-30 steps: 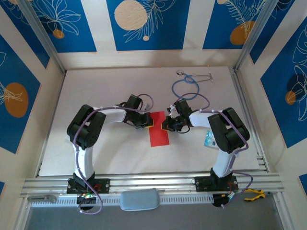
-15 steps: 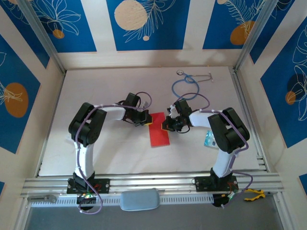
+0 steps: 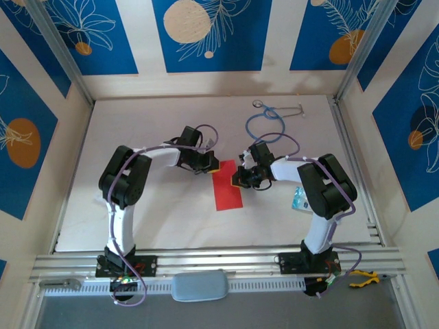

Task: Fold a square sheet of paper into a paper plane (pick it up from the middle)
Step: First fold the square sheet of paper in half at the center of the table.

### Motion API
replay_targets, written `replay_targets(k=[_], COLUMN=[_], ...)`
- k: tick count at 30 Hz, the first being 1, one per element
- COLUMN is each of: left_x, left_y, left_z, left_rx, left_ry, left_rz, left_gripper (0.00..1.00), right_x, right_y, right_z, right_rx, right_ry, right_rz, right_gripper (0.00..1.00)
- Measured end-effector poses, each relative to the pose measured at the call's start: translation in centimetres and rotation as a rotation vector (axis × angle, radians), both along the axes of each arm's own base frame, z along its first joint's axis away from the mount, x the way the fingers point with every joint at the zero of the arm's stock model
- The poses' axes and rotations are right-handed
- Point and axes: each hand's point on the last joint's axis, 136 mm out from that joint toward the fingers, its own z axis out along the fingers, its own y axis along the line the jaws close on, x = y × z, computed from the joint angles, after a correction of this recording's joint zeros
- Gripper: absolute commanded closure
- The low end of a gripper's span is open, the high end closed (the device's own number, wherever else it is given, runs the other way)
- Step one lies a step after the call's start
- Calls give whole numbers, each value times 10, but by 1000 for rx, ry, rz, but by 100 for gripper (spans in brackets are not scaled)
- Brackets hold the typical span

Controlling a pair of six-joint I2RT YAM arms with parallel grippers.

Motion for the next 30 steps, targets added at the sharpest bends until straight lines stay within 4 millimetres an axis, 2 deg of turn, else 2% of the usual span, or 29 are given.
replay_targets(k=[5, 30], left_x=[2, 19], left_y=[6, 19], left_z=[-20, -21], left_rx=[18, 28], left_ry=[37, 91], left_rz=[7, 104], left_gripper=[95, 96], right_x=[0, -1], right_y=[0, 0], right_z=[0, 0], right_rx=[-1, -2], right_ry=[0, -5], right_rz=[2, 8], right_gripper=[100, 100])
